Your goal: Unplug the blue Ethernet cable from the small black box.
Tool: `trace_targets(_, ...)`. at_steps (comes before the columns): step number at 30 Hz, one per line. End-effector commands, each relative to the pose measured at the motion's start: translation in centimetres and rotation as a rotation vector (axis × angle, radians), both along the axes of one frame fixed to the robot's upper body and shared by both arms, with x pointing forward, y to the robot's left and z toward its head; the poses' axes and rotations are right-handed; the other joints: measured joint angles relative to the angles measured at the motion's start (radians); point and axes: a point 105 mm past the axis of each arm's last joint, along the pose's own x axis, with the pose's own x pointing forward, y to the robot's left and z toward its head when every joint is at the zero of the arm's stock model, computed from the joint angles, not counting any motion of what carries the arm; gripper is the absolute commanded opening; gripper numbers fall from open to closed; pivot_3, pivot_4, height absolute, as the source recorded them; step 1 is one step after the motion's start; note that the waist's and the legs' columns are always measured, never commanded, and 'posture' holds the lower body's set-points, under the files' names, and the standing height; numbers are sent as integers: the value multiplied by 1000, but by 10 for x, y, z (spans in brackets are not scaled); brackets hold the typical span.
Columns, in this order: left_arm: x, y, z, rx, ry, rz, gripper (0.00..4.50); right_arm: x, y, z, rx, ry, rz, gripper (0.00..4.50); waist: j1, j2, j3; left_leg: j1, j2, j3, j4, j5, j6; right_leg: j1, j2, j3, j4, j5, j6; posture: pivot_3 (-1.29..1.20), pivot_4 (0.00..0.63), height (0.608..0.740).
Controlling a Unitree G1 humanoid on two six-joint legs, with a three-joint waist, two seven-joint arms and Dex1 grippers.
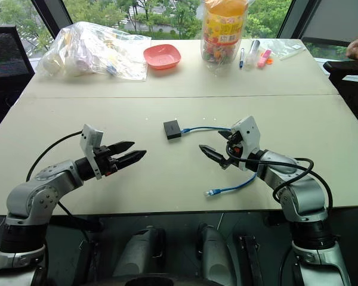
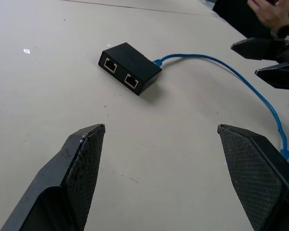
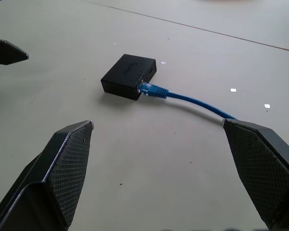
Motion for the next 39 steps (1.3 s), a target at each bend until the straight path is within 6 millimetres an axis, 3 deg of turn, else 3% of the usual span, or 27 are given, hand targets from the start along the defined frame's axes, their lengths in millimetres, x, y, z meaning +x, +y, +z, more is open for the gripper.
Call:
trace_targets(1,-3,-4,10,-2,-51,-21,3878,1,5,9,5,-48,20,4500,0,0,0,0,0,0,0,0,0,0,0,0,0,0,0,0,150,740)
trace_targets(15,6,0,16,-1,-69,-1,3878,5,4,8,-14,-66,10,4500,1,0,0,0,0,0,0,0,0,0,0,0,0,0,0,0,150,740)
trace_targets(19,19,11,23,79,-112,-10,3878,14,20,2,-141,-88,176,4500,-3,0,0,0,0,0,0,0,0,0,0,0,1,0,0,0,150,740)
trace_targets(22,23,19,24,141,-114,-48,3878,35,32,2,-200,-110,249,4500,-8,0,0,1,0,1,0,0,0,0,1,0,1,0,0,0,150,740)
trace_targets(25,19,27,32,163,-108,-108,3878,72,42,4,-216,-124,261,4500,-24,0,1,0,0,2,0,2,2,-2,1,0,2,0,0,0,150,740)
trace_targets(29,28,36,45,163,-150,-62,3878,106,49,-4,-281,-103,243,4500,-24,-1,1,0,-3,1,0,2,3,-2,1,0,5,0,0,0,150,740)
trace_targets(35,15,33,38,144,-147,-24,3878,108,58,-36,-461,-11,310,4500,-30,-1,1,1,-6,2,-1,2,4,-2,-2,2,6,3,4,0,150,740)
trace_targets(39,5,40,35,133,-137,37,3878,106,62,-31,-445,4,351,4500,-32,-1,1,3,-6,2,-1,2,4,0,-2,4,8,1,5,0,150,740)
